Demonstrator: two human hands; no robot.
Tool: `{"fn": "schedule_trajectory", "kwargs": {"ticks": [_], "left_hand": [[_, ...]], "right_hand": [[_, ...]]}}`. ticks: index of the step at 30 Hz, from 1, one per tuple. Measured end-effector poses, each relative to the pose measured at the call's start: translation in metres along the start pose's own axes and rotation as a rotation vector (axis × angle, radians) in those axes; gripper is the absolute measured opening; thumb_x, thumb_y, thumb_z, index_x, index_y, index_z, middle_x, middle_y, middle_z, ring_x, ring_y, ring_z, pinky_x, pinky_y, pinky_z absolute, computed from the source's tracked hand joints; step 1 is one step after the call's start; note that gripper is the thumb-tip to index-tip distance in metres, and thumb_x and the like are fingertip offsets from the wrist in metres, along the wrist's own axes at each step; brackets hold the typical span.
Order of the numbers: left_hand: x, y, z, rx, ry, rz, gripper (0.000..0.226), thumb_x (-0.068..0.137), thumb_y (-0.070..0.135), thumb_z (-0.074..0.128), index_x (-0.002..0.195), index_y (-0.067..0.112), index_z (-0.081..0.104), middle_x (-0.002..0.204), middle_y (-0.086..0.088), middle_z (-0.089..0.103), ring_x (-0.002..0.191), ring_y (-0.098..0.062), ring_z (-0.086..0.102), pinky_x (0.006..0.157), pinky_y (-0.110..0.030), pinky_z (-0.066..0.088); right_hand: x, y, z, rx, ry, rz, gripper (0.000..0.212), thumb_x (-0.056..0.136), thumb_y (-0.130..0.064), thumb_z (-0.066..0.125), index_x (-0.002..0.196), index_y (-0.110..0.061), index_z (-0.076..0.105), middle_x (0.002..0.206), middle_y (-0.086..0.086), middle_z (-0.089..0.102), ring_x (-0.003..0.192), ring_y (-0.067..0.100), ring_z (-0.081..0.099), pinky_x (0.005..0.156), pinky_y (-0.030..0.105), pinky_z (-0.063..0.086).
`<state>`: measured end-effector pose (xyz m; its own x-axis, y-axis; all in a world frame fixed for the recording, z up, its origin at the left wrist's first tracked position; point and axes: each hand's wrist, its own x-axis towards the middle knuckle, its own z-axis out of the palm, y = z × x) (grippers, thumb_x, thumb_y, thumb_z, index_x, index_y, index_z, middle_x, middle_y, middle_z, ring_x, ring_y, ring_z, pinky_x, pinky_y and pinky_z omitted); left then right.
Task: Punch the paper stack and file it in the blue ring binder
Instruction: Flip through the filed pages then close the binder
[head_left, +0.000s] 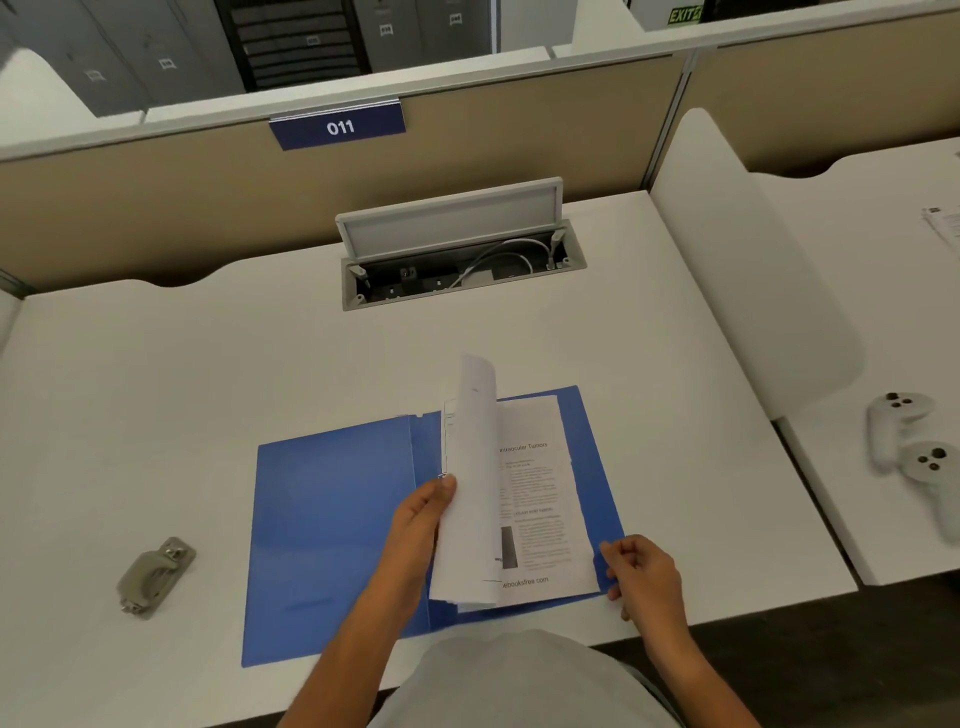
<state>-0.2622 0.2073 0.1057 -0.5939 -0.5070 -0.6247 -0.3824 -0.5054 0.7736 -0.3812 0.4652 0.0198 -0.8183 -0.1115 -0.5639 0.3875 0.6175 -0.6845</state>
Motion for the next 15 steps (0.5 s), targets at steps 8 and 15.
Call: {"fn": "schedule_trajectory", "kwargs": {"ticks": [8, 15], "left_hand": [[0.027, -0.059, -0.014, 0.653, 0.219, 0.232, 0.009, 0.101, 0.024, 0.070, 0.110, 0.027, 0.071, 0.109, 0.009, 0.074, 0.101, -0.006, 0.070, 0.091, -0.036, 0.063], [0.034, -0.086, -0.007, 0.970, 0.255, 0.351, 0.010, 0.098, 0.024, 0.073, 0.106, 0.022, 0.068, 0.109, 0.006, 0.072, 0.095, -0.009, 0.066, 0.084, -0.021, 0.058]], "right_hand": [[0.015, -0.012, -0.009, -0.041, -0.012, -0.152, 0.018, 0.103, -0.029, 0.069, 0.088, -0.019, 0.069, 0.083, 0.002, 0.075, 0.079, 0.023, 0.072, 0.070, 0.041, 0.061], [0.020, -0.023, -0.003, -0.145, -0.062, -0.323, 0.009, 0.101, -0.028, 0.071, 0.101, -0.023, 0.064, 0.100, -0.006, 0.070, 0.094, 0.017, 0.070, 0.072, 0.020, 0.054]]}}
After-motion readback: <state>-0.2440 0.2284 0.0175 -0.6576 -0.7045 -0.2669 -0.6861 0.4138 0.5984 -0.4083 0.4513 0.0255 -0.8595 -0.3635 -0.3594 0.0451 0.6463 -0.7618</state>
